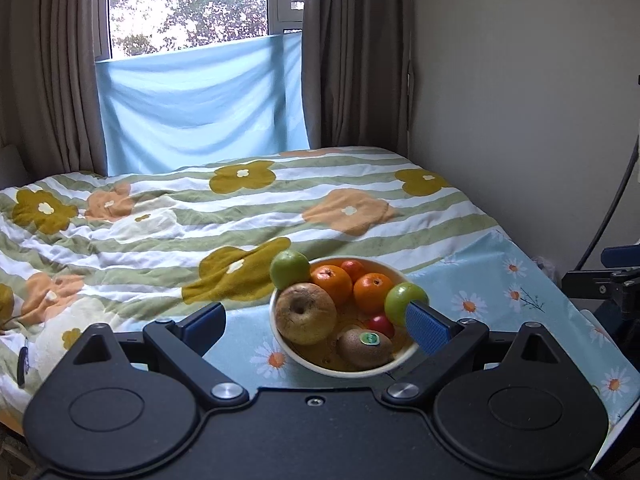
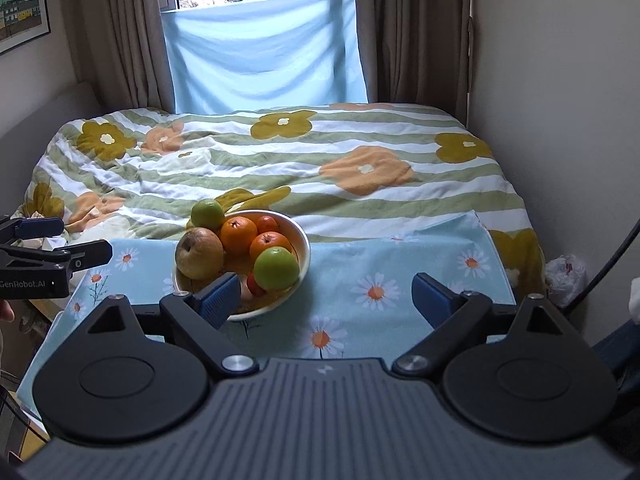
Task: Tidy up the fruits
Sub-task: 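Lift both open tools away from the bowl toward the remaining fruit, then grasp a tangerine with the left tool while the right tool grasps a red tomato, then lower the tangerine into the bowl with the left tool while the right tool releases the tomato there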
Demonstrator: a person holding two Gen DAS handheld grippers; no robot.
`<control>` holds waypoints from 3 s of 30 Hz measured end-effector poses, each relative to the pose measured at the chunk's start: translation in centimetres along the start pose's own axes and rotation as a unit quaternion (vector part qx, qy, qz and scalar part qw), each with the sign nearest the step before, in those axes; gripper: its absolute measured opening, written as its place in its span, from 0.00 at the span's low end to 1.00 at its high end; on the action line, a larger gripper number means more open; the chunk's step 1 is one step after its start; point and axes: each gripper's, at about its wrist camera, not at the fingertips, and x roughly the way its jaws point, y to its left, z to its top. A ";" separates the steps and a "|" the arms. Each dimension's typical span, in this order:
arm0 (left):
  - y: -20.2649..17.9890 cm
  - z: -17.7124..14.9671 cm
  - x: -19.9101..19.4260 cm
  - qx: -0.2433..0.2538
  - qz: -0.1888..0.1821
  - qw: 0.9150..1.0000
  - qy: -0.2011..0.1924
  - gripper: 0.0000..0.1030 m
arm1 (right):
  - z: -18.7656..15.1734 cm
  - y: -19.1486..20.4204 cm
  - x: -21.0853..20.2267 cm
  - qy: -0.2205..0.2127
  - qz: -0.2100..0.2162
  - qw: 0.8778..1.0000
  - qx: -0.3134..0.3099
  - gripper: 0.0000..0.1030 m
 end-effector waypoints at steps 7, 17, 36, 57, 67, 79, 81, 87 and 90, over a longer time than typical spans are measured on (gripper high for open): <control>-4.8 -3.7 -0.6 -0.001 -0.026 0.999 0.038 0.96 | -2.6 -4.3 -1.4 0.016 0.023 0.999 -0.030 1.00; -12.1 -8.4 1.1 -0.018 -0.077 0.993 0.090 0.95 | -5.3 -9.3 1.0 0.050 0.070 0.991 -0.104 1.00; -20.4 -12.6 8.0 0.045 -0.113 0.983 0.137 0.66 | -7.7 -11.9 9.2 0.091 0.130 0.976 -0.146 0.99; -18.4 -13.3 7.6 0.025 -0.072 0.987 0.139 0.38 | -8.8 -8.4 13.7 0.122 0.172 0.963 -0.170 0.67; -16.5 -13.7 6.8 -0.003 -0.040 0.989 0.140 0.38 | -8.9 -7.2 14.9 0.127 0.176 0.960 -0.175 0.44; -14.5 -10.8 3.5 -0.036 0.011 0.994 0.102 0.38 | -6.7 -7.2 11.9 0.101 0.193 0.962 -0.167 0.44; -14.1 -9.9 2.8 -0.042 0.020 0.994 0.095 0.38 | -5.9 -7.1 11.2 0.096 0.195 0.962 -0.166 0.44; -12.6 -7.4 1.0 -0.061 0.048 0.995 0.069 0.38 | -3.3 -6.5 8.9 0.072 0.205 0.961 -0.168 0.44; -11.5 -6.0 0.6 -0.064 0.058 0.995 0.054 0.38 | -2.0 -5.9 8.4 0.062 0.208 0.961 -0.170 0.44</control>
